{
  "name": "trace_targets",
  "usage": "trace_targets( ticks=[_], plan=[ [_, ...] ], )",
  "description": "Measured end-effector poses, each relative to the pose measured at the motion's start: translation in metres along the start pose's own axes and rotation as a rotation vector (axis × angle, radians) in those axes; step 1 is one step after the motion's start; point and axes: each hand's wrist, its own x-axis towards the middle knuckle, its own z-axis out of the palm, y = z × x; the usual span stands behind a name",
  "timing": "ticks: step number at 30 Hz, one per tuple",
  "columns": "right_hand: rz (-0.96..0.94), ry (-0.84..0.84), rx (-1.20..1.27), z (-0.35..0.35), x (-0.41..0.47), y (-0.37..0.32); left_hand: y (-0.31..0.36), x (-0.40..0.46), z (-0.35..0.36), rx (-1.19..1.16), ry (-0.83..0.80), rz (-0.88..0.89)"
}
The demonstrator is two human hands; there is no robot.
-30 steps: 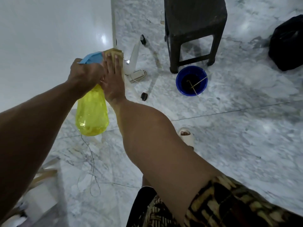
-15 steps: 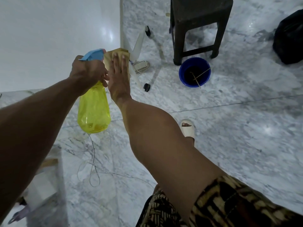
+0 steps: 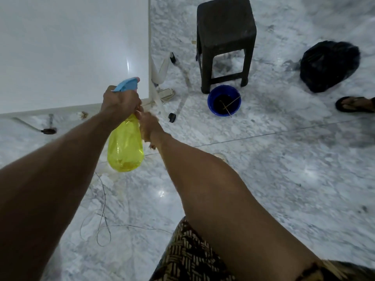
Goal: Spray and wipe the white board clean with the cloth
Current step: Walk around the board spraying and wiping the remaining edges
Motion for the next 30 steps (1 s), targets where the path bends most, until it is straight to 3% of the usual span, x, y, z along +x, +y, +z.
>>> trace_targets(
  ticks=[1, 2, 8, 13, 20, 30],
  plan=[
    [0.020, -0.098, -0.047, 0.000, -0.024, -0.010, 0.005, -0.009, 0.001, -0.025, -0.005, -0.013],
    [-0.015, -0.066, -0.056, -0.008, -0.043, -0.013, 0.014, -0.022, 0.002, -0.043, -0.018, -0.014],
    [-0.106, -0.019, 0.490, -0.105, -0.125, -0.037, 0.062, -0.059, 0.019, -0.078, -0.100, 0.010],
    [-0.208, 0.036, 0.677, -0.183, -0.165, -0.092, 0.131, -0.060, 0.060, -0.098, -0.211, 0.062],
    [-0.248, 0.024, 0.783, -0.310, -0.165, -0.170, 0.243, -0.023, 0.160, -0.123, -0.302, 0.211],
    [-0.317, 0.014, 0.866, -0.494, -0.163, -0.320, 0.393, 0.044, 0.293, -0.204, -0.275, 0.158]
  ],
)
